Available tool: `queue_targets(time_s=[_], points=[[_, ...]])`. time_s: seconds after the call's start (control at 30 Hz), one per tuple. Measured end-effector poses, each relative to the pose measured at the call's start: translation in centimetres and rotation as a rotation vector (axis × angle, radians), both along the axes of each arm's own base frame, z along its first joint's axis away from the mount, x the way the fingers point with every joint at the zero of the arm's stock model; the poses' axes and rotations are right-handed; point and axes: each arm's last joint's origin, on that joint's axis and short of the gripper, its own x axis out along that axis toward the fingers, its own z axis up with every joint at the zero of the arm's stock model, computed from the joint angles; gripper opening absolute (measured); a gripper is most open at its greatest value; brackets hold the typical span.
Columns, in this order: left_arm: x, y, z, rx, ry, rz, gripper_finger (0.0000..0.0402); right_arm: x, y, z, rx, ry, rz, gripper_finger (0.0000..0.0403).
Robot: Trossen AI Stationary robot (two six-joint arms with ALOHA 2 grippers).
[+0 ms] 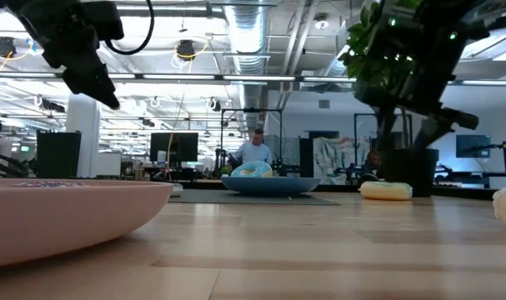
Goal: Pick & Place donuts
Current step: Put the large green donut on the blue plate
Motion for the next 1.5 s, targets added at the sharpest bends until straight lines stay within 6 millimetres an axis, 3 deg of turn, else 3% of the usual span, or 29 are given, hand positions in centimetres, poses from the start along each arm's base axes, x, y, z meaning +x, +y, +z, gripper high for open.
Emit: queue_targets(time_s=[0.13,0.37,0.63,1.1,1.37,1.5], points=[[0.0,0.1,0.0,0.032,-0.005,0.032,0.0247,0.0,-1.2,-1.2,0.012,0.094,-0.046,0.0265],[0.0,0.8,0.0,0.051,-0.008,0.091,0.0247,1.6,-3.0,-5.0,0.075,0.211,-0.069,0.0265],[0.1,1.3,0.0,0.01,-0.005,0.111,0.0247,2.5,-3.0,-7.4,0.137,0.278,-0.057,0.0255],[0.1,1.4,0.0,-0.003,-0.011,0.132,0.0247,3.1,-2.3,-5.1,0.073,0.087,-0.039,0.0126],[0.1,1.4,0.0,-0.017,-0.014,0.145,0.0247,6.5,-3.3,-1.9,-0.199,-0.287,0.067,0.0108],[0.1,1.4,0.0,-0.023,-0.016,0.151,0.0247,8.1,-5.0,-2.2,-0.23,-0.27,0.057,0.0108]])
